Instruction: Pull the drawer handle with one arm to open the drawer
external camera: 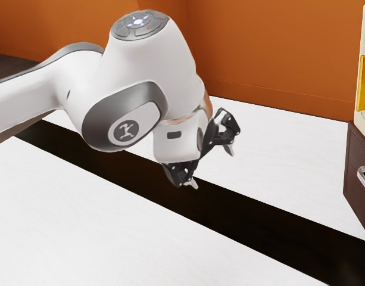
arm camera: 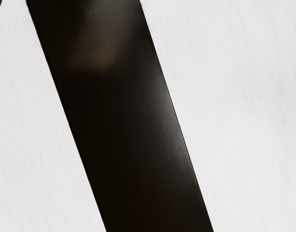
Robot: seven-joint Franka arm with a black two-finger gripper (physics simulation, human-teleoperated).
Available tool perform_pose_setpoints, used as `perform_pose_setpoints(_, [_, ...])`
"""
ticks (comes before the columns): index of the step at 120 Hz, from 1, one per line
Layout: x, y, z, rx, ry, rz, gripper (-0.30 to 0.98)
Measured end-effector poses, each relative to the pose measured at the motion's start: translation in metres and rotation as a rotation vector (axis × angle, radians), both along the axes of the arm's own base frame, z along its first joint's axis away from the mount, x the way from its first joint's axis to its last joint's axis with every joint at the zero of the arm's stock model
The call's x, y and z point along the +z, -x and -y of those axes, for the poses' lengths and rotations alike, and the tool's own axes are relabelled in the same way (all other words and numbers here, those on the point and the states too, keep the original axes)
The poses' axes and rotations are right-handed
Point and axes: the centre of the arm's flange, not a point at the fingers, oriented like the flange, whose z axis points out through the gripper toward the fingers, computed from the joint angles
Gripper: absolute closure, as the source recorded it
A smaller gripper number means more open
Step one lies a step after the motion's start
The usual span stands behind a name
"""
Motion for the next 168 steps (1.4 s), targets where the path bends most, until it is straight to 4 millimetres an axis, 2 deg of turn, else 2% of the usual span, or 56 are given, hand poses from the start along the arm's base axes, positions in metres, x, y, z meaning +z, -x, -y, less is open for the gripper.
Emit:
perform_pose_setpoints(14, [0.002, 0.000, 0.011, -0.052, 0.008, 0.029, 0.00])
perform_pose_setpoints(29, [0.003, 0.005, 0.038, -0.128, 0.004, 0.053, 0.00])
perform_pose_setpoints(44, [0.001, 0.004, 0.052, -0.176, -0.010, 0.076, 0.00])
perform_pose_setpoints(75, [-0.024, 0.003, 0.110, -0.305, -0.033, 0.110, 0.00])
perform_pose_setpoints(101, [-0.017, 0.001, 0.153, -0.382, -0.024, 0.162, 0.00])
perform_pose_setpoints(126, [-0.025, -0.005, 0.166, -0.407, -0.028, 0.174, 0.00])
perform_pose_setpoints(155, [-0.017, 0.018, 0.199, -0.482, -0.019, 0.201, 0.00])
perform_pose_setpoints(168, [-0.022, 0.013, 0.203, -0.485, -0.020, 0.200, 0.00])
